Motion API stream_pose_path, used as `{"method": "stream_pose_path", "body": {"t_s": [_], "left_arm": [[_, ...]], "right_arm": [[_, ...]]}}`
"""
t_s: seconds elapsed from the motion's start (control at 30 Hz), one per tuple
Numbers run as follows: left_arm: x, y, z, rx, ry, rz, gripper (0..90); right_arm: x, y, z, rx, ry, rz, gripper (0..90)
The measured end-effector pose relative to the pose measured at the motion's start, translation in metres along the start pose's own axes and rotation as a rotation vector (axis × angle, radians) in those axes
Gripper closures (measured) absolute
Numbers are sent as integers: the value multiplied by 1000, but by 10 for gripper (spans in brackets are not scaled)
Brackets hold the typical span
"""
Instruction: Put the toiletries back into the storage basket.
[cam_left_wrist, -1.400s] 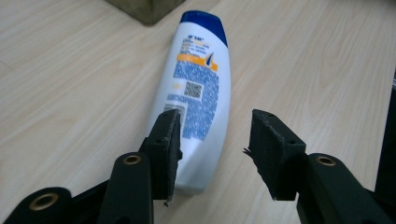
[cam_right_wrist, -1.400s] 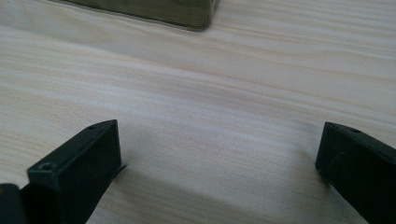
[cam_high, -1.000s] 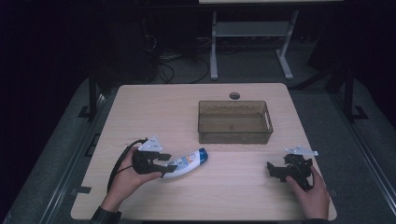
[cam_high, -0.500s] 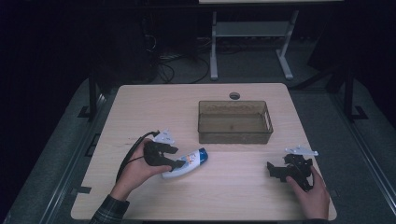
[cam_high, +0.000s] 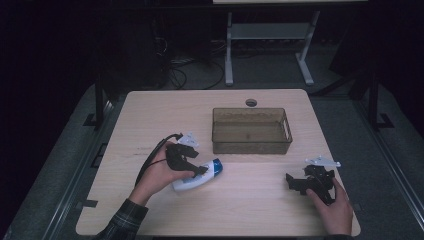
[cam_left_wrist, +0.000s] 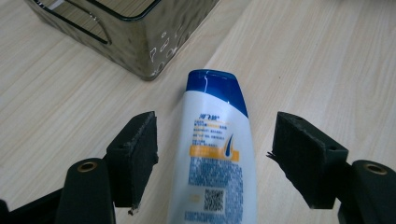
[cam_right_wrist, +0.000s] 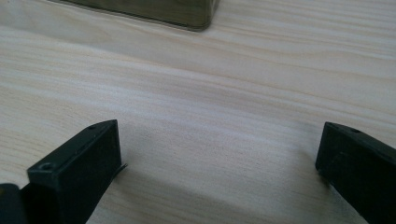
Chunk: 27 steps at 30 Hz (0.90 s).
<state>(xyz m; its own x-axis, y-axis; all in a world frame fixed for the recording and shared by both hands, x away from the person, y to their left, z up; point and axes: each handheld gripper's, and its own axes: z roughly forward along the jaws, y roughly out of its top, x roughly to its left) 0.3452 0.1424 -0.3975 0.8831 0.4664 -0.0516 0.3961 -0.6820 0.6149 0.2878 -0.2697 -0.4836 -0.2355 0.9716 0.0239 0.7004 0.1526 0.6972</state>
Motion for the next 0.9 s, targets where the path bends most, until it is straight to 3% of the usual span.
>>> {"method": "stream_pose_path", "body": {"t_s": [0.23,0.57,0.9], "left_arm": [[-1,15,14,32,-5,19,312],[-3,24,36,100,-11,37,309],[-3,28,62,204,-20,66,309]], "right_arm": [[0,0,0,0,0,0,0],[0,0,0,0,0,0,0],[0,0,0,0,0,0,0]]}}
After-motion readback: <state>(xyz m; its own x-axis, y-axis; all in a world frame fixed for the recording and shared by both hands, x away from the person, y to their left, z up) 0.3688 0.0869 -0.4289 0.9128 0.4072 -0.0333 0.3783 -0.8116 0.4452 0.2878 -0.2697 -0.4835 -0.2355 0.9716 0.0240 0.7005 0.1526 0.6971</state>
